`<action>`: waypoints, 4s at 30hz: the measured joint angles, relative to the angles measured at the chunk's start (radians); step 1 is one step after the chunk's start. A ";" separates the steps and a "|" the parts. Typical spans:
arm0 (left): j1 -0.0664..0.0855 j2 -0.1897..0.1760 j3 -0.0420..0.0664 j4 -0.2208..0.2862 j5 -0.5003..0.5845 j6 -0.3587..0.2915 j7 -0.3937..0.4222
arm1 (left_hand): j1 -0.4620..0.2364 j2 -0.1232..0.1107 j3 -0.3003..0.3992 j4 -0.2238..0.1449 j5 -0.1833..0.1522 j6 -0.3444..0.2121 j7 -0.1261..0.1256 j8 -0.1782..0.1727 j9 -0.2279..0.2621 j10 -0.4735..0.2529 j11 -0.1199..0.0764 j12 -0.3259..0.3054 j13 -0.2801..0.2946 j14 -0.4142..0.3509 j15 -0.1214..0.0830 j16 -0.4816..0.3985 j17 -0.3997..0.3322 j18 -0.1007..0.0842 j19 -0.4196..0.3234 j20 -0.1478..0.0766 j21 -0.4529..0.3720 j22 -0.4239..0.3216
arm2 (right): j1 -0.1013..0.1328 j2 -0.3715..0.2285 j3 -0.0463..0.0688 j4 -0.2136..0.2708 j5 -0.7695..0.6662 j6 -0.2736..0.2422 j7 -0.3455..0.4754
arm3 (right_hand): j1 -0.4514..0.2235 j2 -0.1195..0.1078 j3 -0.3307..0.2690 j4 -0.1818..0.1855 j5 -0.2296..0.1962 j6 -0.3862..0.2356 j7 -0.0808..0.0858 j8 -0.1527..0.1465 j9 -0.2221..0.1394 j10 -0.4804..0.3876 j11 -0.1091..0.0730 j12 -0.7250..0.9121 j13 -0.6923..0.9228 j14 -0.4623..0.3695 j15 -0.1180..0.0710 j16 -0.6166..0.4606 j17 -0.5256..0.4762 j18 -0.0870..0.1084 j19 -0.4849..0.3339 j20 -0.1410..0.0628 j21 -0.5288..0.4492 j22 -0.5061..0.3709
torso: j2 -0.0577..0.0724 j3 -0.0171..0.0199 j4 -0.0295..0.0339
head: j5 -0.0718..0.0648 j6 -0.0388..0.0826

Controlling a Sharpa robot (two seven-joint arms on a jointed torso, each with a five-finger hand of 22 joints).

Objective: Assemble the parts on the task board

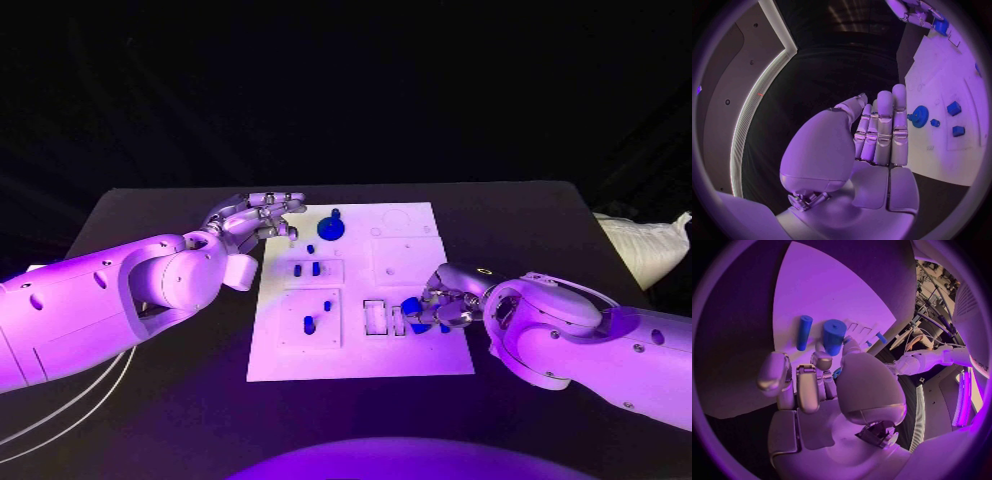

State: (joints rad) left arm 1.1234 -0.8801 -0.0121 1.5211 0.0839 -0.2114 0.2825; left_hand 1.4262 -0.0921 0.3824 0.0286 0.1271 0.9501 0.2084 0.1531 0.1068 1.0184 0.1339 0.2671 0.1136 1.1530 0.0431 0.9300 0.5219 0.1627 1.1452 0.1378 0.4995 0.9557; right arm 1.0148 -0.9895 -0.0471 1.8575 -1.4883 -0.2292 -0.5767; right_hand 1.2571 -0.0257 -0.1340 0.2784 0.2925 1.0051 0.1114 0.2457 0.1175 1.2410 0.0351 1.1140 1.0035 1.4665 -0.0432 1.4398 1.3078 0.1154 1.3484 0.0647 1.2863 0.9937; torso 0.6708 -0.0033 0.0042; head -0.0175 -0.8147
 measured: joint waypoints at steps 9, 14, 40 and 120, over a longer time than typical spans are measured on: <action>0.000 0.000 0.000 0.000 0.000 0.003 -0.001 | 0.000 0.000 0.000 0.000 0.000 0.000 0.000 0.000 0.000 0.000 0.000 0.000 0.000 0.000 0.000 0.000 0.000 0.000 0.000 0.000 0.000 -0.001 | -0.004 0.012 0.003 -0.011 -0.029 0.009 0.001 | 0.035 0.003 -0.009 -0.008 -0.005 -0.001 -0.001 0.013 0.007 0.013 -0.008 0.019 0.036 0.000 0.000 0.005 0.000 0.000 0.000 0.000 0.000 0.003 | 0.000 0.0005 0.0001 | -0.001 -0.002; 0.000 0.000 0.000 -0.001 0.000 0.004 -0.002 | 0.000 0.000 0.000 0.000 0.000 0.000 0.000 0.000 0.000 0.000 0.000 0.000 0.000 0.000 0.000 0.000 0.000 0.000 0.000 0.000 0.000 -0.001 | -0.005 0.013 0.004 -0.012 -0.030 0.009 0.002 | 0.042 0.010 -0.010 -0.007 -0.006 0.006 -0.007 0.020 0.011 0.018 -0.011 0.027 0.047 0.000 0.000 0.005 0.000 0.000 0.000 0.000 0.004 0.006 | -0.001 -0.0002 -0.0002 | -0.002 -0.003; -0.001 0.000 -0.001 -0.002 0.000 0.007 -0.004 | -0.005 0.005 0.000 0.000 0.000 -0.004 0.004 0.000 0.000 -0.004 -0.004 0.000 0.001 0.000 0.000 0.000 -0.001 0.000 0.000 0.000 0.000 -0.001 | -0.011 -0.004 0.001 0.058 0.205 -0.261 0.091 | 0.030 0.089 -0.047 0.012 0.005 0.051 -0.024 0.045 0.034 0.066 -0.026 0.066 0.112 0.000 -0.014 0.024 0.000 0.000 0.007 -0.015 0.022 0.038 | 0.000 -0.0014 0.0009 | -0.002 -0.001; -0.001 0.004 -0.001 -0.002 0.000 0.009 -0.011 | -0.005 0.005 0.000 0.000 0.000 -0.007 0.000 0.000 0.000 -0.007 0.000 0.004 0.000 0.000 0.000 0.000 -0.001 0.000 0.000 0.000 0.000 -0.001 | -0.013 0.100 0.001 0.004 0.102 -0.109 0.007 | 0.104 0.110 -0.108 -0.112 -0.147 0.052 -0.033 0.060 0.146 0.048 -0.038 -0.054 0.053 0.000 -0.021 0.006 0.000 0.000 -0.009 -0.024 0.004 0.016 | -0.001 -0.0017 0.0006 | 0.005 -0.016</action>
State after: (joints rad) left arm 1.1222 -0.8760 -0.0133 1.5191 0.0837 -0.2029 0.2717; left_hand 1.4210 -0.0868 0.3824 0.0287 0.1271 0.9432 0.2085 0.1531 0.1068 1.0113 0.1339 0.2713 0.1136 1.1530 0.0431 0.9300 0.5212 0.1628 1.1452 0.1378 0.4996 0.9543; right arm 1.0023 -0.8894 -0.0458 1.8612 -1.3867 -0.3380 -0.5702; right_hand 1.3608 0.0843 -0.2425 0.1666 0.1455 1.0573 0.0786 0.3059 0.2634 1.2895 -0.0025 1.0597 1.0562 1.4665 -0.0646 1.4453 1.3075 0.1154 1.3395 0.0410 1.2901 1.0100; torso 0.6703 -0.0050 0.0048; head -0.0129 -0.8307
